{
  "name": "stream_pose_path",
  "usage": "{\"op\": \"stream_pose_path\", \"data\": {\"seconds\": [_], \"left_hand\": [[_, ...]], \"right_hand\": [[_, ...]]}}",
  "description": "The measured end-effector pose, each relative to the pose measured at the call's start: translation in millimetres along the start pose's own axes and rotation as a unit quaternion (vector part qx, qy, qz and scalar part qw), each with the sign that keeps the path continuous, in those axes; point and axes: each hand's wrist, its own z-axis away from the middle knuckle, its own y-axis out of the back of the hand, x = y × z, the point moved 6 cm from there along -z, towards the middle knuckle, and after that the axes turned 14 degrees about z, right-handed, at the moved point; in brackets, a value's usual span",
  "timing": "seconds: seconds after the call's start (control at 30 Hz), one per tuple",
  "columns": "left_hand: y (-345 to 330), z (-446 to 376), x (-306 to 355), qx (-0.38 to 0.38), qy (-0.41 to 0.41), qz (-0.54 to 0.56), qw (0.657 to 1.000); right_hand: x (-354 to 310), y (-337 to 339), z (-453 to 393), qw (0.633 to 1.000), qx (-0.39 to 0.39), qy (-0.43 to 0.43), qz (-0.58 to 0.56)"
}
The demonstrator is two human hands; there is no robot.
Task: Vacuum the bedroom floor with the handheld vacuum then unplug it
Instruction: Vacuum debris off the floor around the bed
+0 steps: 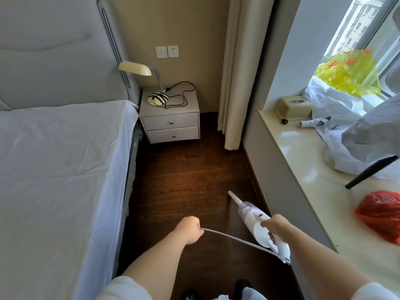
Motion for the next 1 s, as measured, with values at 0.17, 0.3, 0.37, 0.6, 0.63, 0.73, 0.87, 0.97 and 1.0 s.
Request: {"op": "stream_pose_path", "data": {"seconds": [0.17, 0.3, 0.37, 0.6, 0.63, 0.73, 0.87, 0.97, 1.0], "left_hand": [[-0.9, -3.3, -1.1, 0.003, 0.004, -0.002, 1.0], [-3.8, -6.3, -0.9, -0.006, 0.001, -0.001, 1.0], [-5.3, -9.8, -3.6, -0.01, 0.003, 0.001, 1.0], [-14.3, -16.8, -12.9, -0.021, 0.021, -0.013, 0.999], [-15.3, -18.0, -12.2, -0.021, 0.026, -0.013, 0.999], [-13.3, -22.1, -4.4, -0.008, 0.038, -0.006, 0.999], [-16.4, -25.0, 13.3, 0.007, 0.063, 0.001, 0.998], [-28.0, -30.9, 29.9, 0.021, 0.082, 0.01, 0.996], [-32.9, -31.0, 35.4, 0.022, 0.088, 0.016, 0.996]], "right_hand": [[-4.7, 7.2, 1.1, 1.0, -0.006, 0.013, -0.004], [-8.8, 10.7, 1.9, 1.0, 0.0, 0.02, 0.013], [-9.6, 8.6, -0.7, 1.0, 0.0, 0.02, 0.014], [-13.0, -7.4, -16.5, 0.999, 0.003, 0.03, 0.019], [-14.6, -6.2, -21.3, 0.999, 0.005, 0.032, 0.018], [-19.3, 5.2, -36.4, 0.999, 0.015, 0.032, 0.006], [-24.8, 33.7, -57.4, 0.999, 0.02, 0.034, -0.006], [-29.2, 58.0, -79.2, 0.999, 0.018, 0.044, 0.014], [-30.3, 64.5, -85.9, 0.998, 0.017, 0.046, 0.028]]}}
